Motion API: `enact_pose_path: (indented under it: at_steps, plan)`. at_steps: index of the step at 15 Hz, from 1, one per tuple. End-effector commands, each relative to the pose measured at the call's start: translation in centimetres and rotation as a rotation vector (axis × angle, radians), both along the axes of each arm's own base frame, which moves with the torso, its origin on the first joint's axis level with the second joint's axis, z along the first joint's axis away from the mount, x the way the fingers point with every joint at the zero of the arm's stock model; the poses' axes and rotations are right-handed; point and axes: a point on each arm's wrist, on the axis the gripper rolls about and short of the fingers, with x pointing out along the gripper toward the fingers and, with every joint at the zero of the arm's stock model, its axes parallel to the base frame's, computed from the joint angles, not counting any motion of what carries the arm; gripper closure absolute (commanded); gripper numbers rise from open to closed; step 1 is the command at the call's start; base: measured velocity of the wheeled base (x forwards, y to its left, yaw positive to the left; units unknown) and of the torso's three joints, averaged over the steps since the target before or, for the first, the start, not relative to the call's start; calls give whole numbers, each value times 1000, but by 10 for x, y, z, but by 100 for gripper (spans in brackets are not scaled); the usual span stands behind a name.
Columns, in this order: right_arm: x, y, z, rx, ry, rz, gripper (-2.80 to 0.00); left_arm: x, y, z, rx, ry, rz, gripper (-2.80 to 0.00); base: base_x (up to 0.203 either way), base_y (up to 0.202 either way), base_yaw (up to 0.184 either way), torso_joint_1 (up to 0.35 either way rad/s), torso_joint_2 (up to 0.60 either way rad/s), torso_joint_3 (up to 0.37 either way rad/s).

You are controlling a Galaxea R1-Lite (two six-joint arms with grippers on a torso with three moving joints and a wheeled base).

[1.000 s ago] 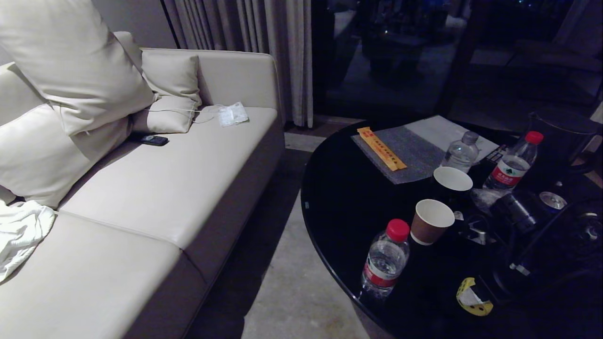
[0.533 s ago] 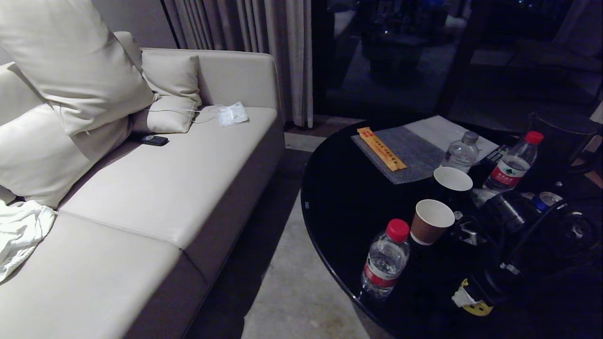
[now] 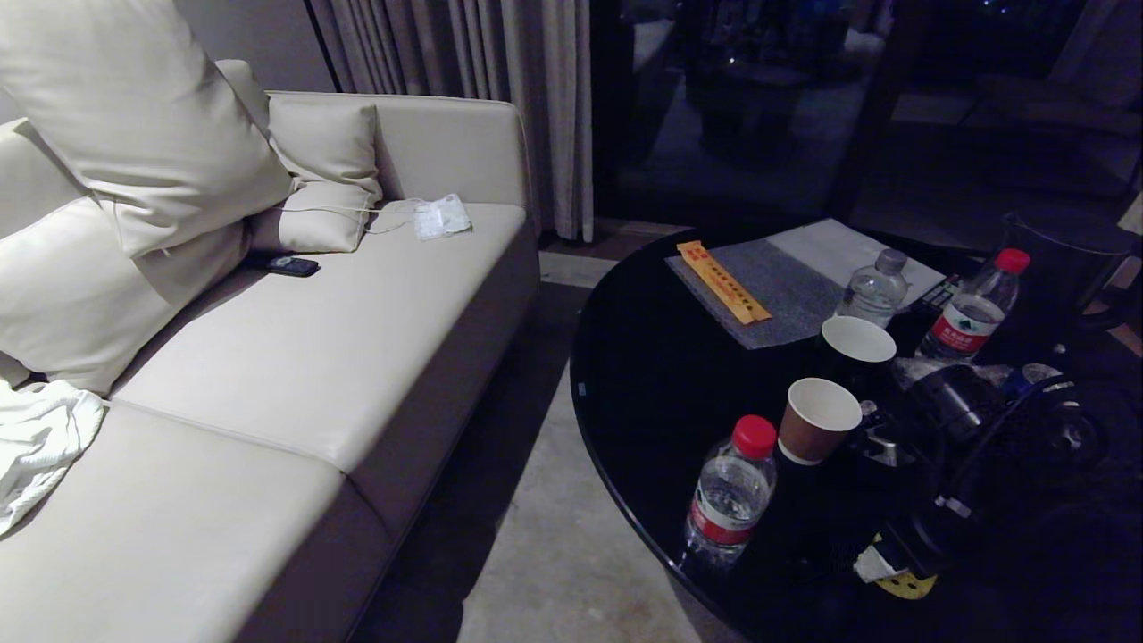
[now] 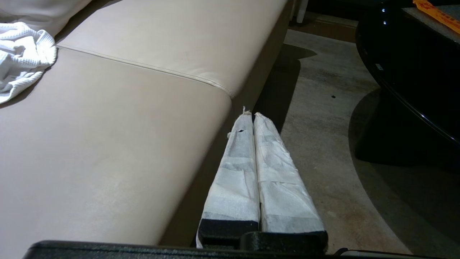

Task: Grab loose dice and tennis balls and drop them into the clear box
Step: Pick up toys out of the box

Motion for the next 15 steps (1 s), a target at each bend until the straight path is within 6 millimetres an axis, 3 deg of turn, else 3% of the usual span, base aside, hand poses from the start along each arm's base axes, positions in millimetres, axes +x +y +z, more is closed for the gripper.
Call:
enact_pose_path:
  at_steps: [1, 5, 6, 15]
  plan:
    - [4, 1, -1, 0, -1, 2, -280, 0, 0, 0, -1, 3, 1, 0, 0, 0, 0, 0, 0, 0]
    - [2, -5, 6, 10, -22, -28, -280, 0, 0, 0, -1, 3, 1, 0, 0, 0, 0, 0, 0, 0]
    - [2, -4, 5, 14, -20, -39, 0, 0, 0, 0, -1, 3, 1, 0, 0, 0, 0, 0, 0, 0]
    - [-1, -3, 6, 5, -14, -37, 0, 0, 0, 0, -1, 3, 1, 0, 0, 0, 0, 0, 0, 0]
